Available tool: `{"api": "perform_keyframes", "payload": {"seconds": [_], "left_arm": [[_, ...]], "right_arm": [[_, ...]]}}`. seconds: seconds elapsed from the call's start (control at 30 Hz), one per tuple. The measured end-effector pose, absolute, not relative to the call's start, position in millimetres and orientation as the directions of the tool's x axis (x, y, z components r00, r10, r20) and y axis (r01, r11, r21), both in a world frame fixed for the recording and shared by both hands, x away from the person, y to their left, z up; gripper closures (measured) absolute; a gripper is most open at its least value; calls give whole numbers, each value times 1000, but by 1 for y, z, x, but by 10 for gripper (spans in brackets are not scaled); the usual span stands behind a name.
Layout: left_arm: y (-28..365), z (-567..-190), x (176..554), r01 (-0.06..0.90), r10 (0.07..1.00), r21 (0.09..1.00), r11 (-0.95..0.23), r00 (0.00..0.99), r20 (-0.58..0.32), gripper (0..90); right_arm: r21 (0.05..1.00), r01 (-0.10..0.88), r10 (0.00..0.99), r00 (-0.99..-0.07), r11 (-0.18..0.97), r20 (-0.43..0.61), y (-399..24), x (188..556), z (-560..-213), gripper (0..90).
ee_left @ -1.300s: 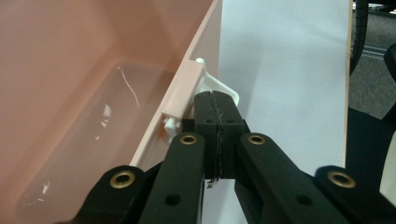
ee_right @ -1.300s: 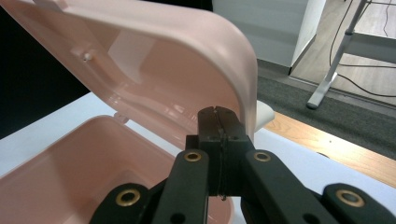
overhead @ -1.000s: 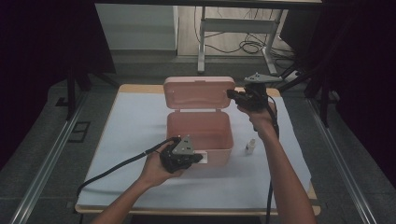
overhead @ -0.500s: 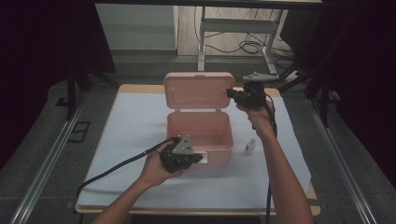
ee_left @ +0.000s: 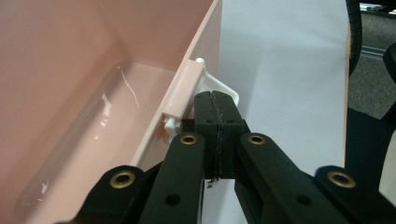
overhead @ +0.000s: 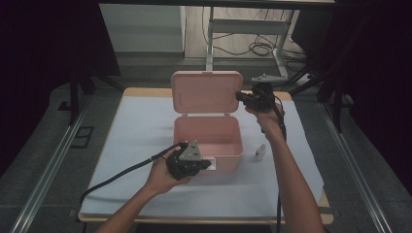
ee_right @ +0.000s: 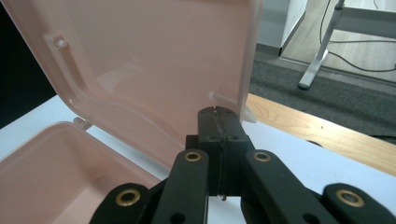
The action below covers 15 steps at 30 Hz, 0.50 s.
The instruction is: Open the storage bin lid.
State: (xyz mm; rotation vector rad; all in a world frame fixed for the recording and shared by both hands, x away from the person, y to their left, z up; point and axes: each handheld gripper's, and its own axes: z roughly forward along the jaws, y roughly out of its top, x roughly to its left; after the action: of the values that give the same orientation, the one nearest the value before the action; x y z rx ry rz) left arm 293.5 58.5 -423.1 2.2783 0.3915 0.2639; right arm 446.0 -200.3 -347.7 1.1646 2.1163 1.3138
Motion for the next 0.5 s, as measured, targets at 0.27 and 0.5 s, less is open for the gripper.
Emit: {"api": "perform_keyframes", "payload": {"seconds": [0.27, 0.5], "left_arm": [[59, -423, 293, 198, 362, 745, -638, 930, 63, 900], [59, -423, 293, 196, 362, 744, -639, 930, 65, 900]], "right_arm": [[862, 459, 811, -576, 217, 103, -202, 450, -353, 898], [863, 452, 811, -578, 225, 92, -204, 444, -353, 898]]}}
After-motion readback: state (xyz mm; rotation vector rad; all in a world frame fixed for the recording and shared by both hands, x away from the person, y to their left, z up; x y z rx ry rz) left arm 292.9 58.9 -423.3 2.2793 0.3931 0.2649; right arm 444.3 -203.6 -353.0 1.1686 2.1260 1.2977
